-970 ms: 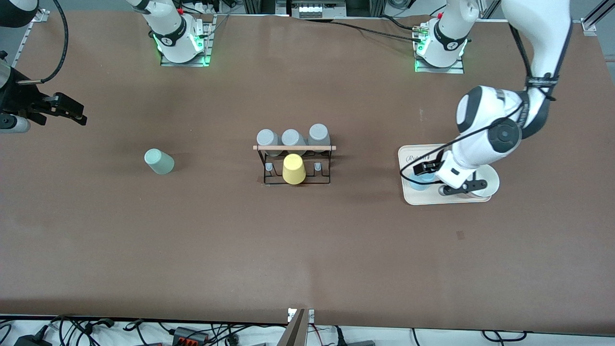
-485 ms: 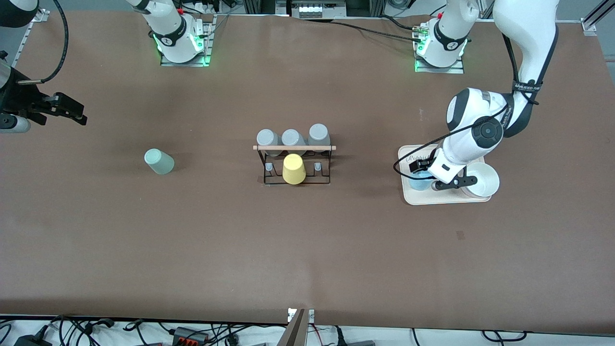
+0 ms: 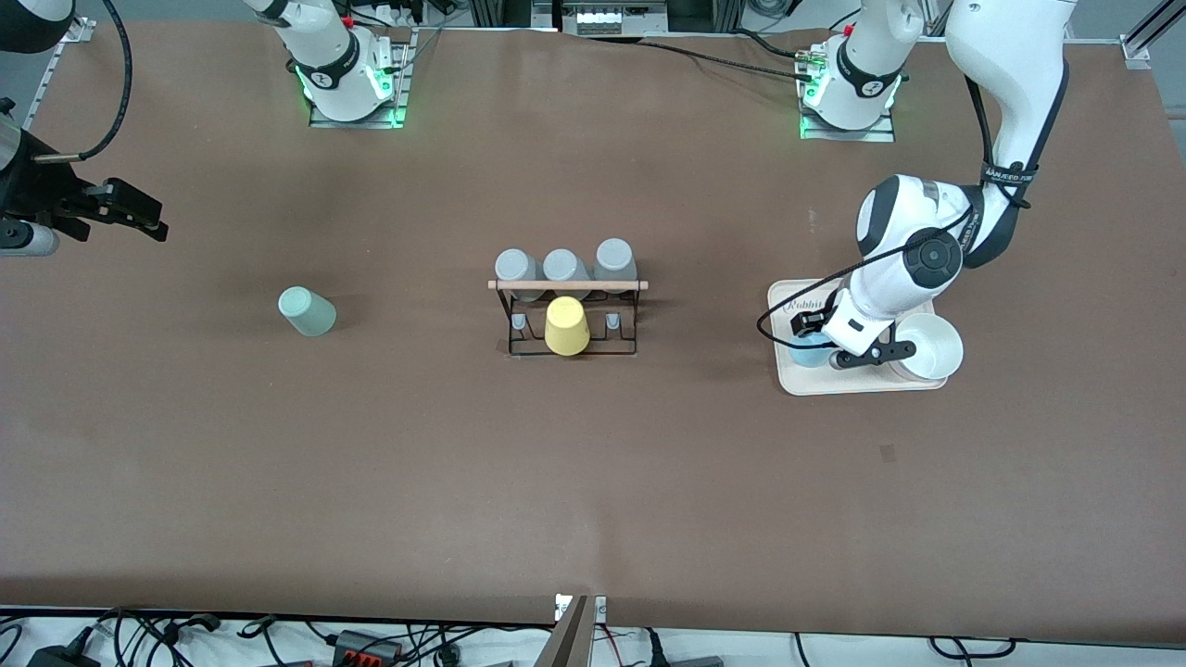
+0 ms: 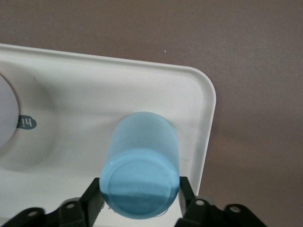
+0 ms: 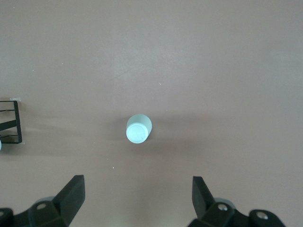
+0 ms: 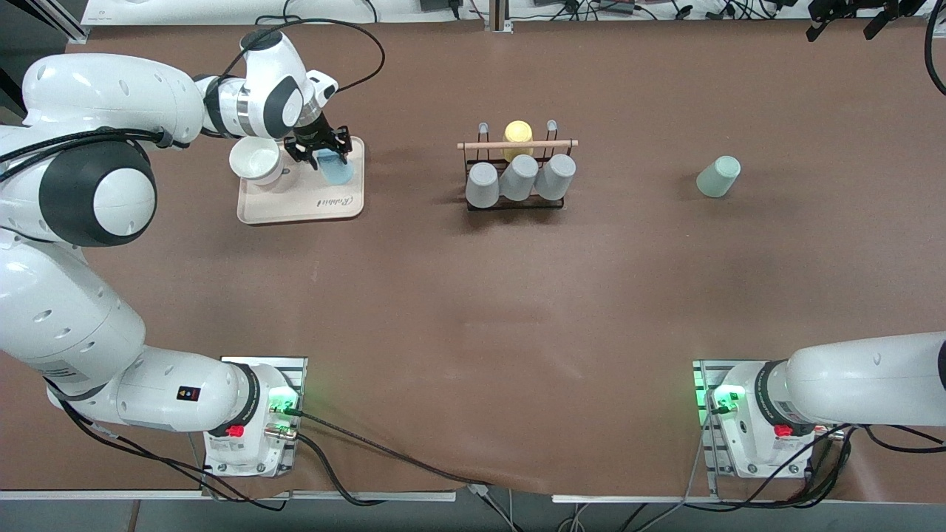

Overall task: Hang scattered cups on rack with three cups
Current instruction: 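Lift the light blue cup and carry it to the rack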

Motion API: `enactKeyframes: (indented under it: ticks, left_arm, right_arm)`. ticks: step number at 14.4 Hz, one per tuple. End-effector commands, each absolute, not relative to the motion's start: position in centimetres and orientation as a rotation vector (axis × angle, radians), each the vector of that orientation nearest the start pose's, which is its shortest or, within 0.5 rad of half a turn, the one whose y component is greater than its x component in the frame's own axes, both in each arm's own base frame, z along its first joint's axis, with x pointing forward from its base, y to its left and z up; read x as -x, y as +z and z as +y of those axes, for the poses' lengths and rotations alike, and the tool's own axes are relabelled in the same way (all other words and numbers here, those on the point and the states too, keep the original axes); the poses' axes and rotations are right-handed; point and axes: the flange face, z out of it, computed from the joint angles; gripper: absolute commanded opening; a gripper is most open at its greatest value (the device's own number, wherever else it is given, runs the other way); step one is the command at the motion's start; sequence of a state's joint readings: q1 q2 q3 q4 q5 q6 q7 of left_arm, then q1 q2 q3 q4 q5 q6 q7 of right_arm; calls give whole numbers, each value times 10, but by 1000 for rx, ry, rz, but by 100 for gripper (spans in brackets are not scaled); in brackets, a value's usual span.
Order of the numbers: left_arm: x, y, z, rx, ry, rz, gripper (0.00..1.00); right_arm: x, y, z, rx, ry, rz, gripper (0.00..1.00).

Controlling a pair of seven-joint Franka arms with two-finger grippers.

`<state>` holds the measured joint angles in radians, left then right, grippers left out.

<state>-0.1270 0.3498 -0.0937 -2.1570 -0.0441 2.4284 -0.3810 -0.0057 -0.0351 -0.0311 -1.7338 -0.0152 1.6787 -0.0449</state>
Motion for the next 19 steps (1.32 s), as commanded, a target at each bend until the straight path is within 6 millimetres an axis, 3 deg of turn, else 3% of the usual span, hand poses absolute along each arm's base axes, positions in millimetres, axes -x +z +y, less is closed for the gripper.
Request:
enactKeyframes:
  ticks: [1,2,4,8,9,13,16,19]
  left_arm:
    - [-549,238,-120,3150,113,-320,53]
    - [-552,244,-119,3150,108,-324,48]
    - [-572,273,-125,3152,112,-326,45]
    - [-614,360,-146,3134,175,-411,45]
    - [-616,378,-168,3137,170,-429,45]
    - [-617,408,-255,3132,91,-635,45]
    - [-605,418,-318,3131,94,-750,45]
    - [-590,416,-392,3139,105,-836,45]
  right_arm:
    - [-546,579,-22,3151,37,-36,100]
    - [-545,578,-22,3151,39,-36,100]
    - [-545,578,-22,3151,39,-36,100]
    - [-546,579,-22,3151,37,-38,100]
    - [-545,578,-22,3151,42,-38,100]
    - [-546,576,-22,3154,47,-39,100]
    - [-545,576,-24,3153,49,-34,100]
    - [-545,578,-25,3170,41,-37,100]
